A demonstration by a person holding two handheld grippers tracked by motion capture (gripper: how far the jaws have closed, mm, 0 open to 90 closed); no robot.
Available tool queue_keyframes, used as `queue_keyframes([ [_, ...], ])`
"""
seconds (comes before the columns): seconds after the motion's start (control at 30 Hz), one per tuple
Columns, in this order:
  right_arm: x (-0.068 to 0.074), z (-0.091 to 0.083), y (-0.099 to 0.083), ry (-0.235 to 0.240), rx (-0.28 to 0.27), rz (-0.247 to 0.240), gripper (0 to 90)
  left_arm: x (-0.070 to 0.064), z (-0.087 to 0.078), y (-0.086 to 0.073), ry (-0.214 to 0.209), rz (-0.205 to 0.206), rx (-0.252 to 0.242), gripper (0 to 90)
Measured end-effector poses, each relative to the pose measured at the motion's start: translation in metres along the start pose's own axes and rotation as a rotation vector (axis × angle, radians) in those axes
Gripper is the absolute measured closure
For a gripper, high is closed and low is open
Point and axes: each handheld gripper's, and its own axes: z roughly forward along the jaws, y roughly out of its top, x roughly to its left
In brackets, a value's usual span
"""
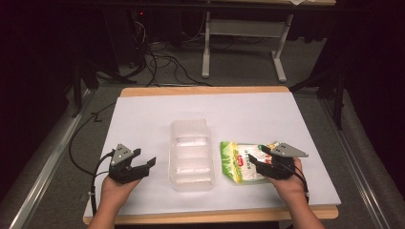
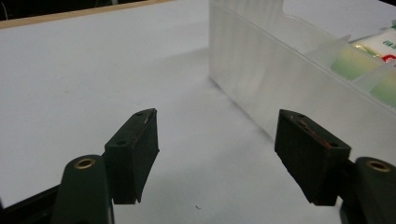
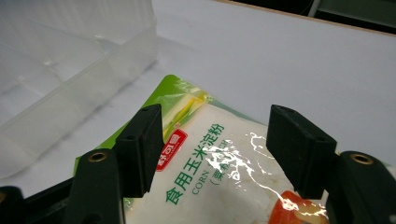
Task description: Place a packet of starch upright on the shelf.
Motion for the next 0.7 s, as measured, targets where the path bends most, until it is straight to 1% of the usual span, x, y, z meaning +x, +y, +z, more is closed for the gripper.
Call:
queue_keyframes([
  [0.1,0.002,-0.002,0.001,0.005,-0.006,-0.015,35.7,-0.001,0.001,0.001,-0.001,-0.007,-0.005,30.9],
  [0.23,0.009,-0.003,0.003,0.030,-0.014,-0.025,34.1,-0.002,0.002,0.001,-0.002,0.001,-0.002,30.9],
  [0.3,0.016,0.000,0.004,0.054,-0.006,-0.038,32.3,-0.002,0.002,0.001,-0.002,-0.002,-0.003,30.9],
  [0.33,0.016,0.000,0.004,0.054,-0.006,-0.038,32.3,-0.002,0.002,0.001,-0.002,-0.002,-0.003,30.8],
  [0.37,0.019,0.002,0.005,0.062,0.002,-0.051,31.5,-0.001,0.002,0.001,-0.002,-0.003,-0.002,30.8],
  [0.43,0.032,0.009,0.004,0.104,0.041,-0.085,30.7,-0.001,0.002,0.000,-0.003,0.001,0.001,30.9],
  [0.47,0.042,0.014,0.003,0.130,0.067,-0.109,30.7,-0.001,0.002,0.000,-0.004,0.003,0.002,30.9],
  [0.5,0.045,0.017,0.002,0.143,0.077,-0.118,30.7,-0.001,0.002,0.000,-0.004,0.003,0.002,30.9],
  [0.53,0.051,0.021,0.001,0.152,0.097,-0.135,30.8,-0.001,0.001,0.001,-0.006,0.000,-0.001,30.9],
  [0.57,0.051,0.021,0.001,0.152,0.097,-0.135,30.8,-0.001,0.001,0.001,-0.006,0.000,-0.001,30.9],
  [0.6,0.059,0.027,-0.002,0.156,0.131,-0.167,31.1,-0.001,0.001,0.001,-0.005,-0.003,-0.006,30.9],
  [0.63,0.062,0.030,-0.003,0.159,0.138,-0.174,31.6,-0.001,0.000,0.001,-0.004,-0.003,-0.007,30.9],
  [0.7,0.067,0.035,-0.006,0.169,0.169,-0.196,31.8,-0.001,0.000,0.001,-0.003,-0.003,-0.008,30.9],
])
